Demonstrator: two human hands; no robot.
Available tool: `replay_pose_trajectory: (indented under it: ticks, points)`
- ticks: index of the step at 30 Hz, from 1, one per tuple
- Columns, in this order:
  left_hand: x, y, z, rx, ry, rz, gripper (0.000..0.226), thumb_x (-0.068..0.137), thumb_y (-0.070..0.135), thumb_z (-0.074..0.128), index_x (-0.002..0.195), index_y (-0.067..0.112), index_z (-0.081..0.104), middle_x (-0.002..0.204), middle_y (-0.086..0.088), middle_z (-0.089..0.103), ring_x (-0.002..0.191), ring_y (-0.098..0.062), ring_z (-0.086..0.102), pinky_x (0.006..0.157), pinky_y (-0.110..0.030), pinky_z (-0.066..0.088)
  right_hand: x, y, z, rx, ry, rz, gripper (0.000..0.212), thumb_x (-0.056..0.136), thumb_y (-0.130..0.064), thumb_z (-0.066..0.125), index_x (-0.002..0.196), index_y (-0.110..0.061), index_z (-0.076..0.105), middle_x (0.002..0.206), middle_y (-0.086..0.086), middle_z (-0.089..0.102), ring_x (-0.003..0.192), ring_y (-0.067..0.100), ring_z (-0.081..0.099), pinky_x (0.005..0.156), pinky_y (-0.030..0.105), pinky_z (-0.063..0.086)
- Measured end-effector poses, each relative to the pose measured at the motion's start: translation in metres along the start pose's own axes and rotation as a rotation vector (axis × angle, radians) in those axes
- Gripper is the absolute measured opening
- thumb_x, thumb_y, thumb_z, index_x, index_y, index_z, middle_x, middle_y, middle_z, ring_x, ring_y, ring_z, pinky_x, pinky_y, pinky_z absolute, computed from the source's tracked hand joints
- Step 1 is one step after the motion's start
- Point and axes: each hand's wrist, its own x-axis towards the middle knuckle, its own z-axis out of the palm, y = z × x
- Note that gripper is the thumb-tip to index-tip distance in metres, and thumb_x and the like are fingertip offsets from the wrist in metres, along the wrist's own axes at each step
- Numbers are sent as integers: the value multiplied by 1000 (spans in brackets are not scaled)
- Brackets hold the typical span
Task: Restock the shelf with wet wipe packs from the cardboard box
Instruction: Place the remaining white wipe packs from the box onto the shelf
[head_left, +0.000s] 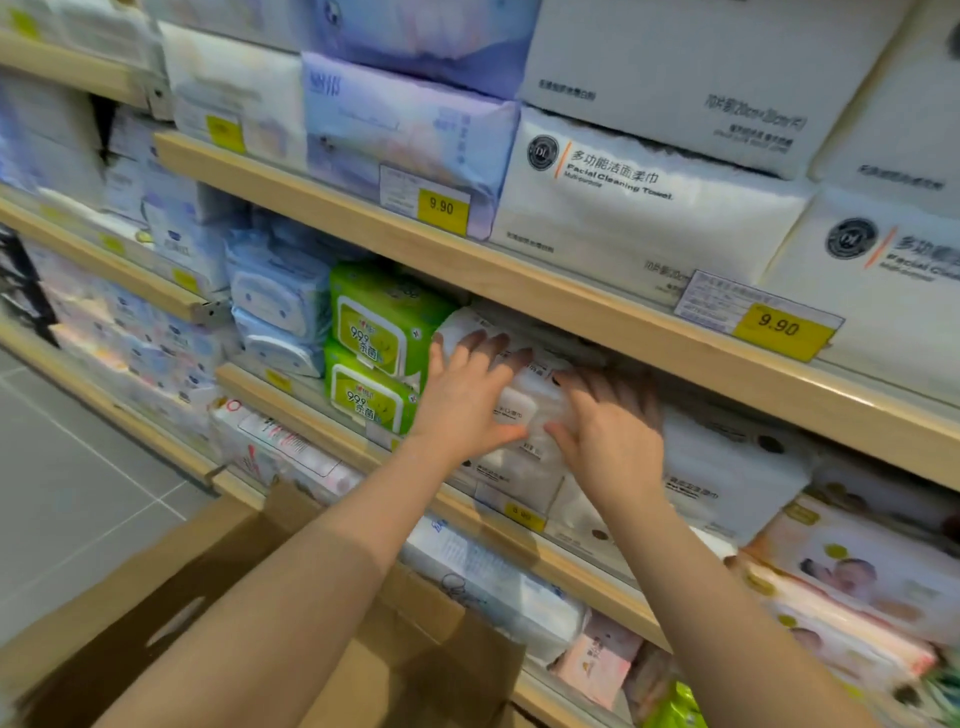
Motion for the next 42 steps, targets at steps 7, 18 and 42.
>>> replay_pose_trajectory:
  ticks: [7,18,42]
  points:
    - [-5,-3,8,-147,150,63,84,67,60,70,137,22,43,142,-10,43,133,-31,36,111,-62,13,2,-1,4,-9,-21,18,56,81,-46,61,131,-26,46,127,2,54,118,26,48,106,45,23]
    - [-54,-155,38,-715,75,-669,93,76,40,75,147,11,23,150,-9,31,138,-25,28,111,-35,25,87,-119,16,28,-104,-284,58,90,-46,52,139,-21,33,140,4,41,126,25,40,102,39,32]
    - [-15,-133,62,-753,179,-845,68,92,9,47,150,10,12,155,-10,15,143,-26,13,115,-33,11,119,-133,42,-62,-147,-125,46,83,-39,48,126,-21,45,127,4,51,120,28,40,95,41,30]
